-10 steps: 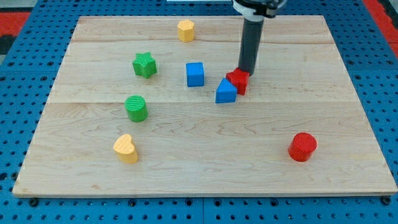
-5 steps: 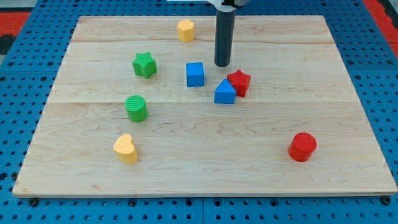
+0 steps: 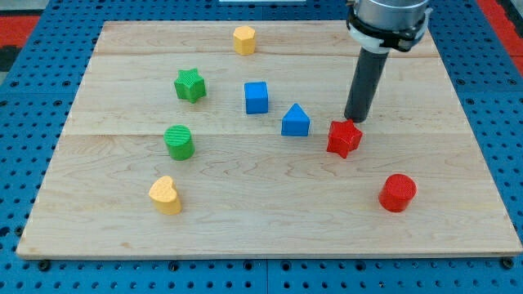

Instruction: Place the red star to the top side of the red circle

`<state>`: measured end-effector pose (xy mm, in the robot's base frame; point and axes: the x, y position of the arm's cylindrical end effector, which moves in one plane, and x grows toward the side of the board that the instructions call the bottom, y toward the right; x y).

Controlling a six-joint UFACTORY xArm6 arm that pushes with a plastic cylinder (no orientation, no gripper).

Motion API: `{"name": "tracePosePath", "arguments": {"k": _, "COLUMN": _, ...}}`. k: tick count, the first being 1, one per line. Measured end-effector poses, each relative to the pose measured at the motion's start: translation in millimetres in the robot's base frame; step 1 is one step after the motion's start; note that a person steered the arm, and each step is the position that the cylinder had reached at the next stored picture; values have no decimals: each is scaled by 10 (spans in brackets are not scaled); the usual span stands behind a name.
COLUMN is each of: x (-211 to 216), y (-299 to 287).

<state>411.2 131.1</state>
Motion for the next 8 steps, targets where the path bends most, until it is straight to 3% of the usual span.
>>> {"name": "tracePosePath", "arguments": {"k": 2, "x": 526, "y": -201}}
{"name": "tracePosePath", "arguments": {"k": 3, "x": 511, "y": -621}}
{"name": "tracePosePath", "arguments": {"k": 4, "x": 862, "y": -650}}
{"name": "tracePosePath", "arguments": {"k": 5, "x": 1047, "y": -214}}
{"name": "tracePosePath", "arguments": {"k": 6, "x": 913, "y": -57}}
{"name": "tracePosePath", "arguments": {"k": 7, "x": 437, "y": -13}}
{"name": "tracePosePath", "arguments": {"k": 8, "x": 630, "y": 347}}
